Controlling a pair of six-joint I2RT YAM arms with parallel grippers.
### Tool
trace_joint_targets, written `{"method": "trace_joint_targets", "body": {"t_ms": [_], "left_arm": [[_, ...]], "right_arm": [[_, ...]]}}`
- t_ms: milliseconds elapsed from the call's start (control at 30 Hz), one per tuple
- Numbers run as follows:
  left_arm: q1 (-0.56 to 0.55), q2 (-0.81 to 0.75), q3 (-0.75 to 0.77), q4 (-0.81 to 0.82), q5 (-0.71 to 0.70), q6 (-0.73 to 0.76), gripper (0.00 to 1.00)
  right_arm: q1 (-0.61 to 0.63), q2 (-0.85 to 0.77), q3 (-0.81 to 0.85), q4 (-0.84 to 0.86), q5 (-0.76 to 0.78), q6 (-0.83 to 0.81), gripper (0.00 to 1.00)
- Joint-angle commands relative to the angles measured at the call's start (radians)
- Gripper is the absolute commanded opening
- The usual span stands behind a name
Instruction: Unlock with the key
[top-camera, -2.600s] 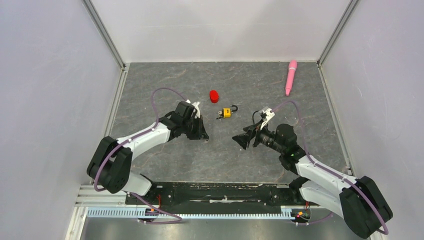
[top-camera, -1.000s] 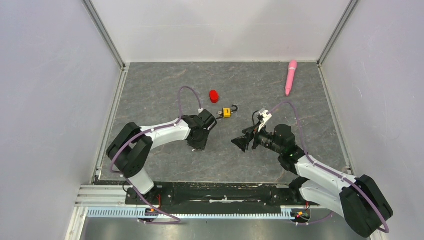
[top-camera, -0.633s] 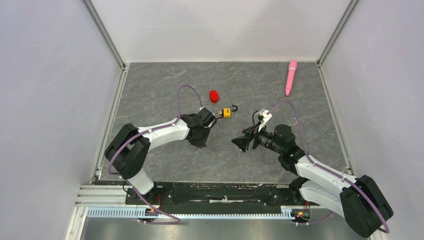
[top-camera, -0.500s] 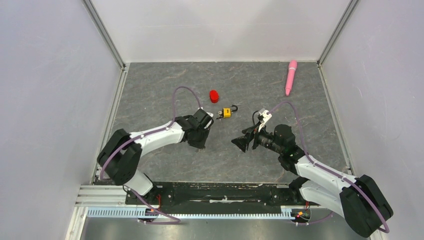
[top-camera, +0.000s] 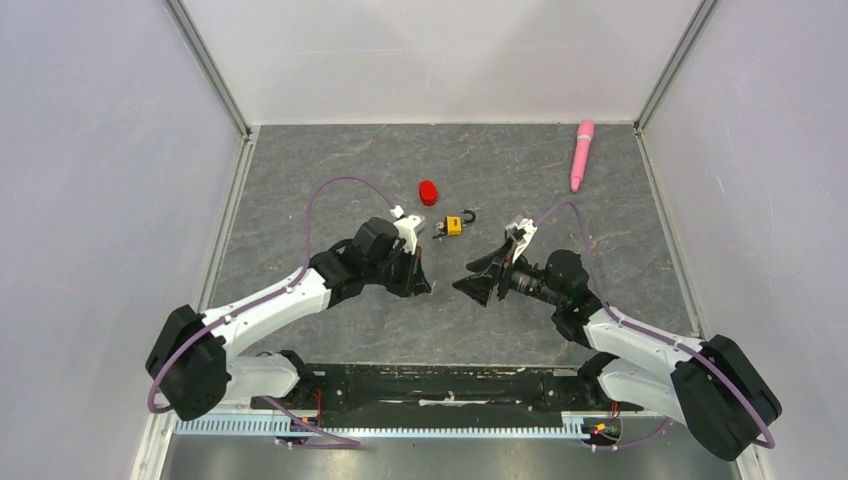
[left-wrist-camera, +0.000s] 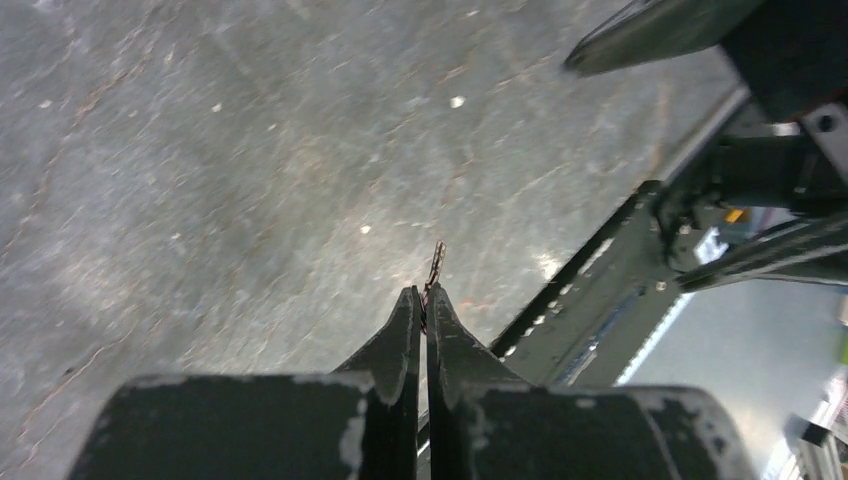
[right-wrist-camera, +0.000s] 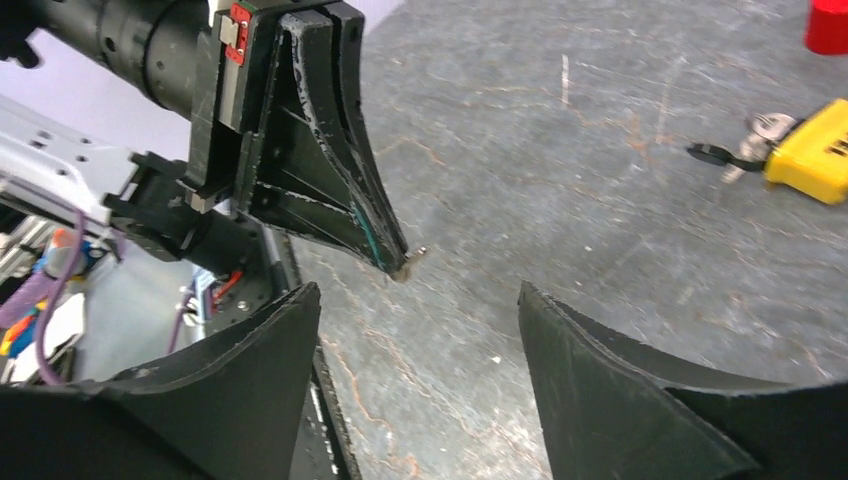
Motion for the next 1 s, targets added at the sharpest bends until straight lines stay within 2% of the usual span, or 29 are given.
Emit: {"method": "trace_joint_targets", "body": {"t_ms": [0,467,667,967], "left_arm": [[0.0,-0.056,-0.018,0.152,0.137,-0.064,0.02],[-0.008,-0.092,-0.024,0.206,0.246,-0.076,0.02],[-0.022,-0.088,-0.018,0.219,0.262,-0.079,0.02],[-0.031,-0.101,-0.008,0.221,0.258,-0.082,0.02]], "right_arm": [[0.006,0.03,-0.006,0.202,-0.081,0.098,0.72],[0.012,0.132,-0.031,0.401,-0.151,0.203,0.43],[0.018,0.18,-0.036,0.476,-0.165,0.246,0.37],[0.023,0.194,-0.041,0.487,-0.167,0.249,0.31]]}}
